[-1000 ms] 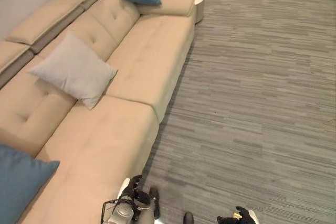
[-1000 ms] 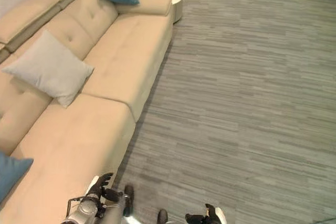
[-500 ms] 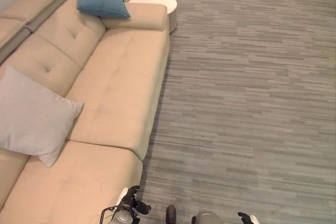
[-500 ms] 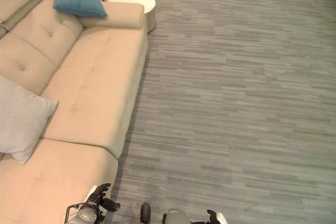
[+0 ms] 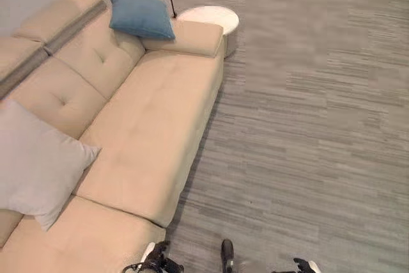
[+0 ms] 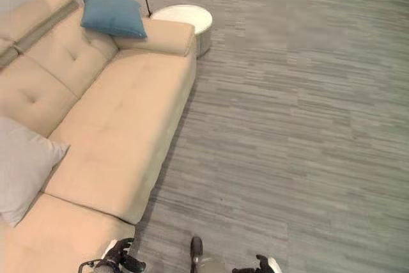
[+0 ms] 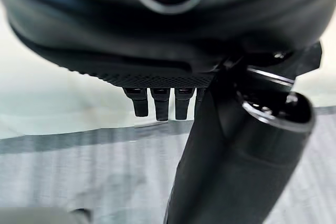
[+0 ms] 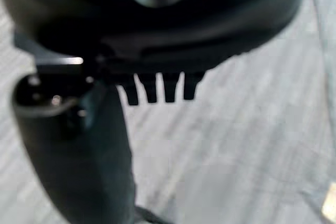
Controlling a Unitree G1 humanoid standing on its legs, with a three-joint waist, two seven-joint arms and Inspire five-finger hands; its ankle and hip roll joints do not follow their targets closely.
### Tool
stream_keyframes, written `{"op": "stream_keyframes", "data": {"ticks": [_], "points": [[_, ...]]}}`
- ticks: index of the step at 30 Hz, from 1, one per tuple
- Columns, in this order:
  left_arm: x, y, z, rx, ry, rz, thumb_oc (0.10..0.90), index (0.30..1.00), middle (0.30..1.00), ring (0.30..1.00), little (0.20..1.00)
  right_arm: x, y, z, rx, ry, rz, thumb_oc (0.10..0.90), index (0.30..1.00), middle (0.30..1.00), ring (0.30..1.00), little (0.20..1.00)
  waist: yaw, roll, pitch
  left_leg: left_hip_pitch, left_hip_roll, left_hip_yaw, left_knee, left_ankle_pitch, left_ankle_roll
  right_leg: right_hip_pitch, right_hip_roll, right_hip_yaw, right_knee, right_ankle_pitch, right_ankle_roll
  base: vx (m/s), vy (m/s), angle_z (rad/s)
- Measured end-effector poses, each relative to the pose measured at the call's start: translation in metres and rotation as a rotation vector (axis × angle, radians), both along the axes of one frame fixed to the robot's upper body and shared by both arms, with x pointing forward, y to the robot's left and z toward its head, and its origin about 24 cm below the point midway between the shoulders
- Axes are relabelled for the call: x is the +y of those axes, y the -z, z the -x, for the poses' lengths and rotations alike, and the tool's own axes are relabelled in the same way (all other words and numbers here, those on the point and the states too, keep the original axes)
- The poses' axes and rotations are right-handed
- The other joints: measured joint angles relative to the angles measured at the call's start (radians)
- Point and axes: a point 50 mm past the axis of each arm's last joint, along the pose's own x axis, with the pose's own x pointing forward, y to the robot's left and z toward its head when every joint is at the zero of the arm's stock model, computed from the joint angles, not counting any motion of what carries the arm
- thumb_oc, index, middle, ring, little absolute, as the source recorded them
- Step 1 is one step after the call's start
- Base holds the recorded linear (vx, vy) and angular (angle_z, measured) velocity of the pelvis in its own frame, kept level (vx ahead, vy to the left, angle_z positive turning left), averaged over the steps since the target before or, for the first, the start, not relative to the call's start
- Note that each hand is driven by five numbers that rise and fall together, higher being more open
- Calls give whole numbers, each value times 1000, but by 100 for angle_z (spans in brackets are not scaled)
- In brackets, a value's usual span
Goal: Pick up all the scattered cushions and arrange them neatly on the sofa.
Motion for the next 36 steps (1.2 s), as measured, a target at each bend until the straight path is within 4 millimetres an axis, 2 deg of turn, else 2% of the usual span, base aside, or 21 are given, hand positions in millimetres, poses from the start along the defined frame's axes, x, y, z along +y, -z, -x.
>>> {"op": "stream_keyframes", "data": {"ticks": [3,6,9,11,13,18,19,20,21,22,23,24,25,26,27,28,31,33,34,35,36], "points": [[-2,-2,-5,-22,7,18,800,900,900,900,900,0,-4,-14,-51,-3,-4,800,900,900,900,900,6,-11,6,-100,30,44,105,0,1,48,2,-10,-40,-11,-20,159,-136,20],[-6,-5,-12,-47,13,30,800,900,900,900,900,1,-3,-15,-52,4,-10,800,900,900,900,900,4,-26,18,-136,91,126,-100,2,6,137,2,-37,-99,-25,-22,253,-105,28],[-8,-5,-14,-55,16,36,800,900,900,900,900,0,-4,-15,-52,7,-8,800,900,900,900,900,4,-17,19,-152,77,129,-292,32,5,177,7,-35,-124,-44,-4,250,-66,-4],[-8,-5,-14,-55,12,37,800,900,900,900,900,1,-3,-14,-50,8,-10,800,900,900,900,900,5,-6,25,-169,41,100,-421,101,4,198,16,-22,-123,-65,8,309,-63,-21],[-8,-6,-16,-61,-1,43,800,900,900,900,900,1,-2,-7,-33,12,-10,800,900,900,900,900,18,10,32,-206,11,89,-447,155,19,234,36,4,-124,-97,10,372,-54,-39],[-8,-8,-20,-73,-12,50,800,900,900,900,900,-1,2,9,28,27,-4,800,900,900,900,900,35,14,35,-245,-18,121,-448,194,72,302,42,51,-124,-153,16,365,33,-36],[-6,-6,-17,-64,-37,53,800,900,900,900,900,-3,4,17,69,31,7,800,900,900,900,900,54,14,28,-209,-22,142,-477,243,134,364,33,106,-121,-206,49,458,99,-76],[-3,-6,-16,-57,-33,41,800,900,900,900,900,-1,5,20,80,28,3,800,900,900,900,900,50,8,22,-171,-39,144,-485,254,168,375,9,121,-99,-224,76,324,75,-82],[-3,-5,-15,-53,-33,38,800,900,900,900,900,0,6,21,83,22,-1,800,900,900,900,900,46,6,21,-143,-44,144,-505,241,186,370,1,126,-60,-228,85,246,88,-32],[-2,-5,-13,-46,-30,36,800,900,900,900,900,2,6,22,87,19,-9,800,900,900,900,900,50,7,20,-117,-43,149,-527,250,195,336,-1,133,33,-264,128,138,51,-24],[-2,-6,-17,-56,-14,31,800,900,900,900,900,5,8,25,91,9,-23,800,900,900,900,900,53,3,18,-81,-51,136,-548,228,205,260,-9,139,214,-288,176,242,84,-22],[-2,-6,-18,-56,-8,27,800,900,900,900,900,6,7,22,95,-22,-23,800,900,900,900,900,56,8,18,-72,-48,137,-545,212,213,178,-8,144,394,-295,183,168,62,-9],[0,-7,-19,-61,0,21,800,900,900,900,900,9,7,20,83,-27,-31,800,900,900,900,900,54,8,23,-48,-50,124,-554,206,211,84,-22,138,592,-308,229,172,59,-5],[2,-8,-19,-59,10,11,800,900,900,900,900,10,7,18,69,-34,-34,800,900,900,900,900,51,5,26,-31,-61,110,-545,164,239,-13,-32,148,774,-291,250,145,49,13],[3,-7,-17,-49,23,3,800,900,900,900,900,11,6,13,46,-43,-36,800,900,900,900,900,44,6,33,-4,-72,108,-553,170,228,-81,-57,138,881,-293,239,173,22,23],[2,-6,-17,-47,26,5,800,900,900,900,900,10,5,12,45,-44,-34,800,900,900,900,900,40,17,34,24,-75,100,-564,171,228,-122,-65,140,888,-304,230,412,-35,46],[6,-7,-19,-52,20,-7,800,900,900,900,900,9,3,1,20,-60,-21,800,900,900,900,900,31,45,47,107,-64,65,-589,111,209,-243,-90,71,670,-313,201,282,-79,24],[11,-7,-16,-39,10,-19,800,900,900,900,900,10,1,-8,0,-70,-23,800,900,900,900,900,31,40,49,128,-61,73,-587,91,201,-272,-84,53,467,-277,170,307,-146,5],[14,-6,-14,-35,8,-26,800,900,900,900,900,10,1,-7,-3,-67,-25,800,900,900,900,900,14,30,54,147,-60,67,-582,62,172,-296,-81,55,425,-238,163,469,-241,21],[16,-4,-8,-15,3,-31,800,900,900,900,900,11,1,-8,-8,-72,-30,800,900,900,900,900,6,31,51,166,-47,49,-555,5,165,-332,-48,69,375,-191,158,329,-213,46],[18,-1,1,21,1,-43,800,900,900,900,900,14,4,-1,20,-65,-38,800,900,900,900,900,-4,42,36,197,-14,25,-541,-41,150,-318,-4,113,217,-139,169,400,-309,57]]}}
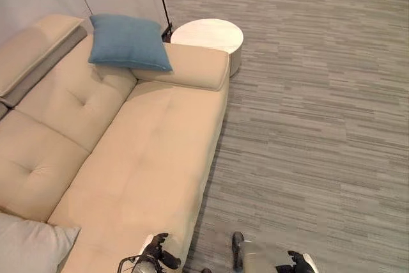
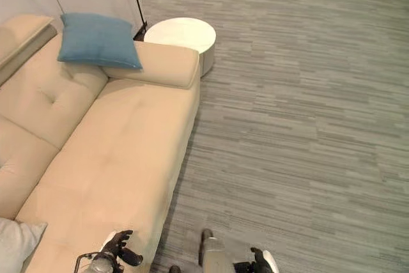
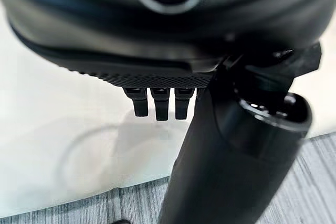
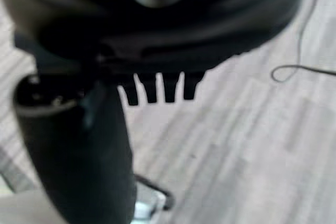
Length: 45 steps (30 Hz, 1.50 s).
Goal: Pick up all the scattered cushions and arrange them neatly on the sofa.
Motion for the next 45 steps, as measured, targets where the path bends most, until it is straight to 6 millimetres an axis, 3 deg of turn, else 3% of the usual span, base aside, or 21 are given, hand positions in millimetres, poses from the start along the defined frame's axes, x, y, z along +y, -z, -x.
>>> {"op": "stream_keyframes", "data": {"ticks": [2,4,6,8,9,10,11,16,20,21,22,23,25,26,31,37,38,39,40,44,45], "points": [[-4,3,8,20,2,8,800,900,900,900,900,1,6,22,70,30,-14,800,900,900,900,900,-9,-17,-3,74,24,-51,38,-52,-34,41,14,1,15,112,-48,331,-317,93],[-21,4,8,19,19,54,800,900,900,900,900,-4,8,40,125,87,-11,800,900,900,900,900,3,-34,-29,-13,32,-24,315,-16,-102,169,9,-39,-67,134,-101,149,-263,104],[-26,3,4,-9,33,70,800,900,900,900,900,-6,7,38,115,96,-7,800,900,900,900,900,14,-53,-45,-127,36,4,540,18,-164,235,10,-52,-144,155,-147,128,-217,47],[-30,-2,-8,-50,41,88,800,900,900,900,900,-9,3,18,60,84,-1,800,900,900,900,900,38,-71,-41,-259,30,33,745,23,-159,287,25,-47,-215,170,-156,125,-139,-1],[-26,-3,-11,-66,36,85,800,900,900,900,900,-9,0,4,10,69,-2,800,900,900,900,900,42,-90,-37,-307,22,45,739,20,-151,323,26,-35,-257,162,-140,174,-113,-20],[-28,-6,-17,-82,48,88,800,900,900,900,900,-10,-4,-9,-32,64,-4,800,900,900,900,900,49,-76,-27,-333,41,55,690,17,-129,353,21,-62,-256,94,-34,235,-111,-17],[-29,-8,-22,-103,62,91,800,900,900,900,900,-12,-7,-17,-60,64,4,800,900,900,900,900,53,-86,-22,-359,70,57,558,30,-139,336,-15,-51,-149,47,-141,183,-71,-7],[-33,-7,-20,-93,54,103,800,900,900,900,900,-15,-8,-16,-61,56,21,800,900,900,900,900,58,-61,-28,-384,8,19,175,115,-127,488,59,-27,-281,73,-178,147,-52,-31],[-27,-8,-22,-104,38,97,800,900,900,900,900,-9,-3,-5,-18,47,11,800,900,900,900,900,62,-71,-18,-414,-111,27,124,209,-12,567,104,82,-298,69,-172,153,20,-74],[-26,-8,-21,-101,30,95,800,900,900,900,900,-9,-2,-3,-12,46,10,800,900,900,900,900,61,-60,-19,-394,-122,31,92,234,30,585,122,101,-290,65,-166,102,21,-109],[-25,-5,-14,-80,26,93,800,900,900,900,900,-11,-2,3,-4,43,16,800,900,900,900,900,58,-3,-17,-340,-91,13,49,309,111,593,204,109,-205,32,-112,102,20,-101],[-23,-4,-10,-68,24,90,800,900,900,900,900,-9,0,11,17,39,13,800,900,900,900,900,52,22,-18,-302,-46,9,39,306,111,585,246,105,-121,-18,-70,88,5,-68],[-22,-5,-13,-74,18,86,800,900,900,900,900,-10,2,22,44,28,15,800,900,900,900,900,29,13,-21,-255,-44,-27,-30,334,72,498,200,107,38,-143,-159,110,8,-15],[-34,-7,-23,-96,25,120,800,900,900,900,900,-22,-2,18,40,25,49,800,900,900,900,900,27,41,-16,-260,-40,-22,-49,343,63,447,116,113,21,-168,-101,115,6,6],[-29,-3,-7,-59,20,108,800,900,900,900,900,-7,7,43,128,36,5,800,900,900,900,900,56,-12,-34,-227,-44,-25,-43,314,27,557,94,78,-147,-118,-143,106,27,17],[-14,-2,-1,-48,-28,83,800,900,900,900,900,-1,5,18,78,-13,-2,800,900,900,900,900,68,-60,-63,-215,-37,16,-33,258,113,545,111,78,-93,-125,-125,43,19,1],[-17,-3,-8,-60,-18,88,800,900,900,900,900,-5,1,4,36,-27,9,800,900,900,900,900,82,0,-46,-208,47,11,-40,249,75,426,157,54,129,-154,-27,-22,-40,-47],[-19,-2,-6,-52,-26,91,800,900,900,900,900,-7,-3,-7,-4,-50,12,800,900,900,900,900,86,12,-33,-208,66,2,-23,250,75,317,85,60,268,-203,6,-1,-52,-38],[-18,-2,-5,-43,-22,87,800,900,900,900,900,-7,-3,-8,-4,-48,12,800,900,900,900,900,86,-18,-26,-222,38,4,-2,226,50,307,-11,94,172,-169,44,58,-67,16],[-21,-5,-17,-70,21,82,800,900,900,900,900,-7,-1,-1,34,-41,18,800,900,900,900,900,57,2,-1,-238,76,-47,82,140,-15,258,14,35,317,-182,8,138,-141,39],[-20,-5,-18,-65,19,76,800,900,900,900,900,-6,-2,-6,17,-46,14,800,900,900,900,900,59,15,16,-223,99,-54,65,150,-74,213,20,23,391,-195,-9,78,-116,24]]}}
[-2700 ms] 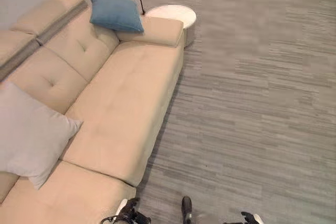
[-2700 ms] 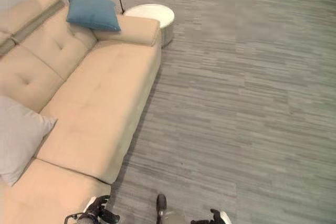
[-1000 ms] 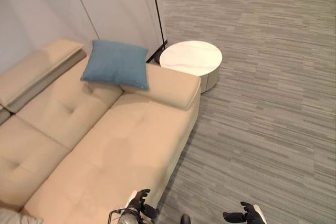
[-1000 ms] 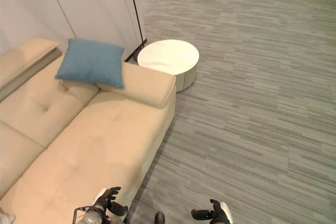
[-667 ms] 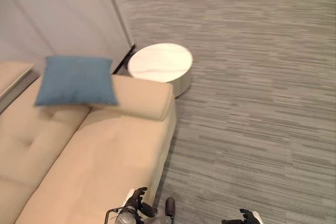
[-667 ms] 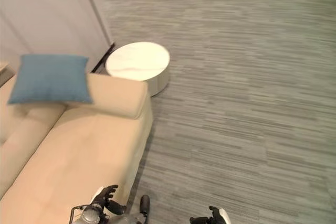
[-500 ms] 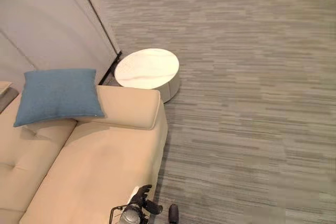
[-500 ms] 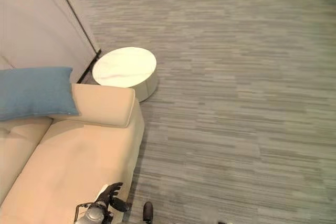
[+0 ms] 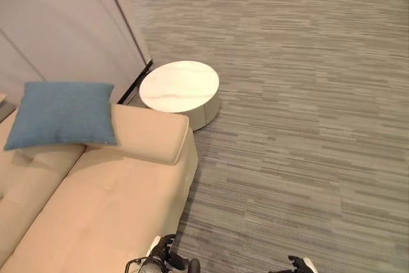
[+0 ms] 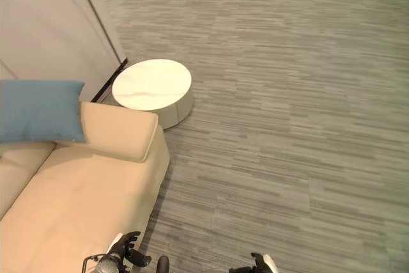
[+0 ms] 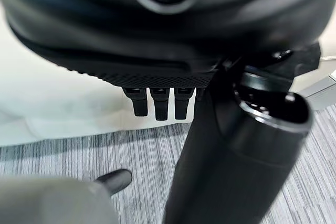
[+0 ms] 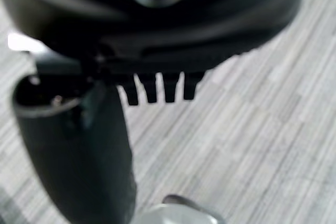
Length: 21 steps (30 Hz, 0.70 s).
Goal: Pick up all the scattered cushions and arrange them neatly on the sofa.
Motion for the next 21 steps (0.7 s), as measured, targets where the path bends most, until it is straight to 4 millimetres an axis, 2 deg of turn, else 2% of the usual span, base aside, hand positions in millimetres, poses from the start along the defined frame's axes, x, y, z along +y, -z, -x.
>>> {"op": "stream_keyframes", "data": {"ticks": [1,2,4,5,6,8,10,12,14,18,20,21], "points": [[6,1,5,11,-16,-11,800,900,900,900,900,4,2,4,1,-1,-14,800,900,900,900,900,-21,-30,-11,-19,-15,-6,-17,5,-11,-1,-26,39,-179,17,-28,132,-192,41],[5,2,7,15,-15,-10,800,900,900,900,900,5,3,7,8,6,-17,800,900,900,900,900,-26,-27,-9,-15,-18,-29,-16,2,-31,21,-17,25,-215,34,-75,152,-229,45],[3,2,8,14,-20,2,800,900,900,900,900,1,5,18,52,26,-6,800,900,900,900,900,-15,-16,-19,-14,-25,-25,32,0,-23,66,-4,-1,-321,77,-85,147,-265,29],[3,4,14,33,-36,3,800,900,900,900,900,-1,5,25,70,33,-1,800,900,900,900,900,-29,-6,-25,2,-15,-9,31,-12,-20,103,10,-32,-362,92,-99,86,-206,53],[3,4,13,33,-41,4,800,900,900,900,900,-1,6,29,78,40,-3,800,900,900,900,900,-27,-9,-24,-1,-16,-12,46,-3,-30,121,12,-41,-373,91,-104,69,-212,75],[4,3,9,19,-61,14,800,900,900,900,900,-1,6,31,81,45,-5,800,900,900,900,900,-17,-35,-19,-45,-35,-26,142,4,-43,165,-4,-77,-430,114,-117,19,-136,57],[5,2,4,14,-66,9,800,900,900,900,900,-4,4,21,49,53,0,800,900,900,900,900,-3,-57,-21,-95,-40,-10,226,11,-54,196,-12,-100,-472,132,-136,84,-129,32],[5,1,2,7,-64,12,800,900,900,900,900,-6,1,14,16,72,-2,800,900,900,900,900,0,-73,-15,-127,-39,60,282,7,-50,255,-17,-137,-543,155,-157,133,-67,45],[4,1,2,3,-62,15,800,900,900,900,900,-6,1,12,8,76,-2,800,900,900,900,900,2,-74,-19,-125,-39,115,255,-8,-34,288,-16,-165,-579,161,-160,205,-51,44],[2,-1,-1,-14,-68,26,800,900,900,900,900,-2,0,5,-14,70,-14,800,900,900,900,900,7,-71,-18,-166,-58,175,141,2,-22,318,-15,-185,-638,170,-150,196,8,24],[3,-1,-1,-15,-78,29,800,900,900,900,900,-1,0,0,-22,67,-18,800,900,900,900,900,9,-67,-19,-174,-56,204,94,9,-19,343,-11,-182,-664,169,-136,326,70,-17],[5,0,2,-7,-105,33,800,900,900,900,900,0,1,5,-5,70,-18,800,900,900,900,900,12,-60,-22,-158,-58,210,61,23,15,388,-5,-162,-685,155,-107,448,131,-39]]}}
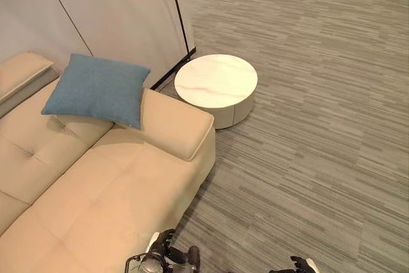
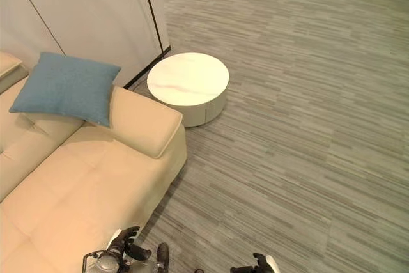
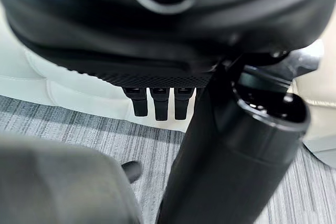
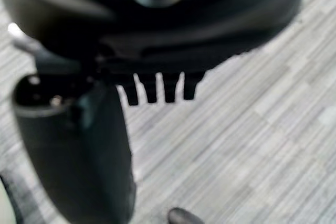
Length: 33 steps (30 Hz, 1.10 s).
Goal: Pick up all the scattered cushions and arrange them neatly on the sofa.
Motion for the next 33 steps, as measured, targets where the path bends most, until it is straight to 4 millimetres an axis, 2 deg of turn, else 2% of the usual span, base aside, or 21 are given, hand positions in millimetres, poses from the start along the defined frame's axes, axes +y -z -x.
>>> {"op": "stream_keyframes", "data": {"ticks": [2,3,4,6,7,8,9,11,13,16,17,18,20,21,22,23,25,26,29,31,33], "points": [[1,1,3,12,-7,-2,800,900,900,900,900,0,2,11,25,3,-1,800,900,900,900,900,-10,-5,-15,37,-20,-9,-6,44,45,50,-13,2,-12,-30,38,316,125,-21],[2,4,10,34,-12,-6,800,900,900,900,900,1,5,26,66,10,-4,800,900,900,900,900,-11,-24,-44,51,-40,-3,-19,30,65,53,-42,11,22,-59,63,168,83,-10],[2,4,12,35,-11,-6,800,900,900,900,900,2,5,25,66,8,-4,800,900,900,900,900,-8,-19,-54,70,-51,3,-37,25,70,41,-50,21,57,-70,79,211,118,-23],[1,5,14,45,-3,-6,800,900,900,900,900,2,6,30,86,5,-6,800,900,900,900,900,-10,3,-53,135,-44,-1,-105,41,92,-66,-71,30,311,-120,124,147,69,-9],[3,4,13,42,3,-15,800,900,900,900,900,7,8,34,86,5,-19,800,900,900,900,900,-12,-3,-53,154,-56,-30,-113,39,92,-138,-88,34,470,-134,135,154,39,26],[4,4,11,39,9,-19,800,900,900,900,900,8,8,37,91,8,-23,800,900,900,900,900,-13,-4,-53,164,-61,-53,-116,29,96,-166,-88,45,535,-139,142,207,7,76],[6,3,9,38,36,-33,800,900,900,900,900,8,9,38,93,10,-23,800,900,900,900,900,-29,-6,-42,192,-78,-105,-123,24,104,-217,-87,94,657,-143,140,104,-8,84],[7,2,6,31,39,-40,800,900,900,900,900,8,8,36,90,10,-21,800,900,900,900,900,-31,3,-33,215,-86,-137,-129,17,112,-270,-89,114,707,-150,129,176,-70,72],[10,0,1,20,42,-50,800,900,900,900,900,5,4,16,41,-7,-9,800,900,900,900,900,-30,25,-13,240,-81,-164,-140,7,102,-348,-98,122,656,-153,129,214,-142,41],[15,2,6,41,32,-65,800,900,900,900,900,4,0,-3,0,-21,-7,800,900,900,900,900,-28,25,1,266,-78,-201,-150,-18,72,-421,-79,195,460,-138,130,189,-154,30],[17,3,10,55,24,-70,800,900,900,900,900,5,0,-5,-4,-24,-10,800,900,900,900,900,-30,24,2,269,-71,-205,-151,-32,71,-433,-64,222,413,-117,126,168,-199,18],[22,6,21,90,11,-89,800,900,900,900,900,10,0,-8,-14,-36,-20,800,900,900,900,900,-37,19,6,289,-59,-216,-155,-42,67,-446,-47,245,338,-17,119,213,-284,37],[26,7,28,102,-2,-94,800,900,900,900,900,15,3,-3,-1,-32,-33,800,900,900,900,900,-40,5,-3,313,-48,-246,-152,-66,49,-423,-50,212,312,79,101,155,-287,47],[27,7,28,99,4,-99,800,900,900,900,900,12,4,2,17,-24,-29,800,900,900,900,900,-35,20,-6,317,-21,-264,-139,-78,33,-390,-34,183,286,99,67,78,-178,45],[25,8,31,105,3,-96,800,900,900,900,900,10,4,4,23,-14,-30,800,900,900,900,900,-34,29,-10,314,-8,-266,-127,-79,26,-372,-27,162,269,100,59,85,-283,57],[25,8,29,101,4,-94,800,900,900,900,900,11,5,8,35,-12,-35,800,900,900,900,900,-38,25,-10,306,-6,-263,-88,-77,6,-347,-27,137,240,109,30,61,-268,50],[24,7,26,93,0,-88,800,900,900,900,900,10,3,2,16,-14,-37,800,900,900,900,900,-35,17,-8,257,-8,-263,-2,-73,-8,-305,-27,118,187,113,18,32,-237,47],[23,5,19,74,-12,-82,800,900,900,900,900,11,3,2,11,-13,-41,800,900,900,900,900,-32,-6,-4,195,-26,-246,115,-75,-41,-264,-41,91,126,135,-12,-16,-126,54],[17,2,6,30,-20,-57,800,900,900,900,900,11,1,-10,-21,-15,-45,800,900,900,900,900,-25,-33,10,96,-23,-187,314,-70,-67,-219,-42,53,74,138,-43,61,-146,41],[14,0,3,14,-9,-48,800,900,900,900,900,11,1,-9,-29,-16,-47,800,900,900,900,900,-34,-45,17,88,5,-120,315,-75,-66,-174,-36,26,37,134,-53,112,-68,40],[5,1,3,10,2,-17,800,900,900,900,900,9,0,-7,-24,-13,-41,800,900,900,900,900,-36,-50,20,74,29,-34,210,-76,-66,-125,-33,-16,-19,127,-49,152,-40,63]]}}
